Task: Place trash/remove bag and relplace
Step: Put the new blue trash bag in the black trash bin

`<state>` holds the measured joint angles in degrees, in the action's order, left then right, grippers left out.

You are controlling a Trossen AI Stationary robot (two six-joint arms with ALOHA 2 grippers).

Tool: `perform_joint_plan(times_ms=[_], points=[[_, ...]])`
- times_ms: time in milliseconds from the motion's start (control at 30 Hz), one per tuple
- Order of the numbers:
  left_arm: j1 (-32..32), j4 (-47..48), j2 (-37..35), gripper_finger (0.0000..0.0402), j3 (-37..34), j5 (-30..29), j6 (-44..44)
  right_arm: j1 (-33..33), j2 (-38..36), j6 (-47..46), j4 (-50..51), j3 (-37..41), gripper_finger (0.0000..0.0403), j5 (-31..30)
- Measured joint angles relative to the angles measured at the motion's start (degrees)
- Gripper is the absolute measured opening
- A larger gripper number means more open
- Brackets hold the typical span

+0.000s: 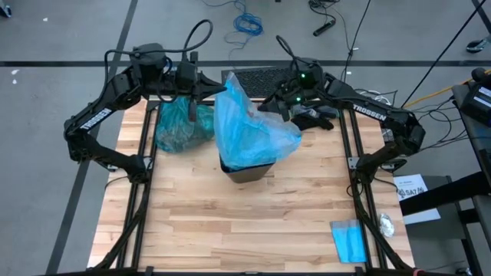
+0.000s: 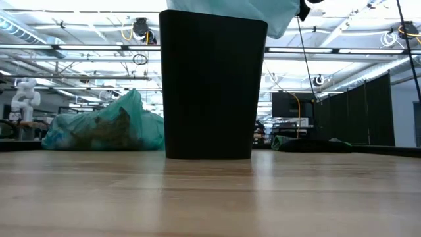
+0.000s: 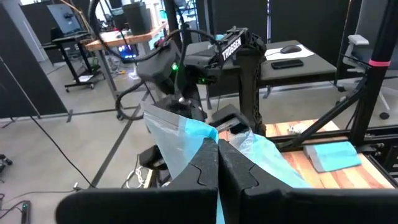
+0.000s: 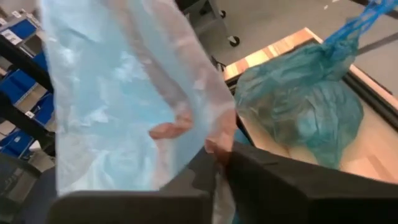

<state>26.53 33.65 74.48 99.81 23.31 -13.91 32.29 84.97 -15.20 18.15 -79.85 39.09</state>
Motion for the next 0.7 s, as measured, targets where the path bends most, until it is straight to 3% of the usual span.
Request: perform_joint_plan(times_ms=[300, 700], points=[[0.57, -0.13, -1.16, 0.0017, -0.07, -2.23, -1.67, -0.52, -4.93, -3.07, -0.08, -0.07, 0.0001, -1.43], [3.85, 0.13, -2.67, 0.0167, -0.07, -3.21, -1.49, -2.23, -5.23, -4.09, 0.28, -0.02, 0.0, -1.84]])
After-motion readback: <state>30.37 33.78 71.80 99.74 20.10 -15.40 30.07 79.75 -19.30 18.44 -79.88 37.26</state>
